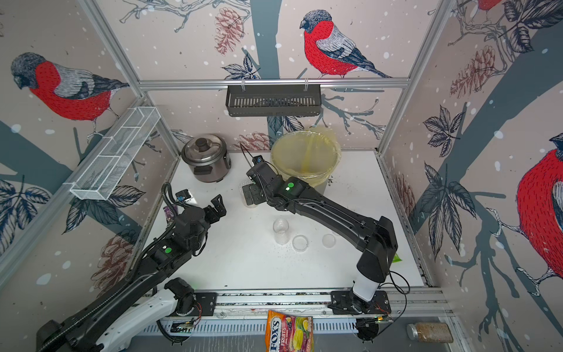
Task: Empty moldy rice from jars
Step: Pick up the jar from the center of the board.
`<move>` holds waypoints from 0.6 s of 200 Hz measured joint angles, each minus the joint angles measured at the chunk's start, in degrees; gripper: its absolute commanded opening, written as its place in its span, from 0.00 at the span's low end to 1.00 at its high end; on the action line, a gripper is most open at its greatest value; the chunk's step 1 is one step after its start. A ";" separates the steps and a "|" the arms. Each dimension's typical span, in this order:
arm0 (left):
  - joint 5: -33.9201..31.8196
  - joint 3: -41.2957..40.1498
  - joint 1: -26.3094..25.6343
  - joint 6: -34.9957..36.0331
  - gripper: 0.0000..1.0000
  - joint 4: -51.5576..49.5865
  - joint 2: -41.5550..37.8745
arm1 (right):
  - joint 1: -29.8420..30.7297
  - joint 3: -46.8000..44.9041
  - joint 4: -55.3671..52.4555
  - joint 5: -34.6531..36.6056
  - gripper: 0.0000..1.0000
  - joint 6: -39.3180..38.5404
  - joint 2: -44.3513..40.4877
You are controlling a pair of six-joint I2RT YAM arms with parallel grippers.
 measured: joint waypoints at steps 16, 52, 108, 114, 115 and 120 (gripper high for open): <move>-0.85 -1.42 0.00 0.04 0.99 -0.39 -3.08 | -0.17 3.41 0.68 0.37 1.00 0.02 4.50; -1.40 -2.73 0.00 0.09 0.99 -0.44 -6.56 | -1.86 10.75 0.20 1.84 1.00 0.52 15.08; -1.20 -3.26 0.04 0.11 0.99 -0.52 -5.42 | -1.53 26.60 -6.01 3.21 1.00 1.79 29.51; -1.18 -3.41 0.04 0.11 0.99 -0.52 -5.33 | -1.46 27.04 -6.29 3.23 1.00 1.81 30.03; -1.18 -3.48 0.04 0.11 0.99 -0.52 -5.31 | -1.46 27.08 -6.34 3.26 1.00 1.81 30.10; -1.16 -3.63 0.04 0.11 0.99 -0.52 -5.20 | -1.38 27.30 -6.67 3.43 1.00 1.84 30.51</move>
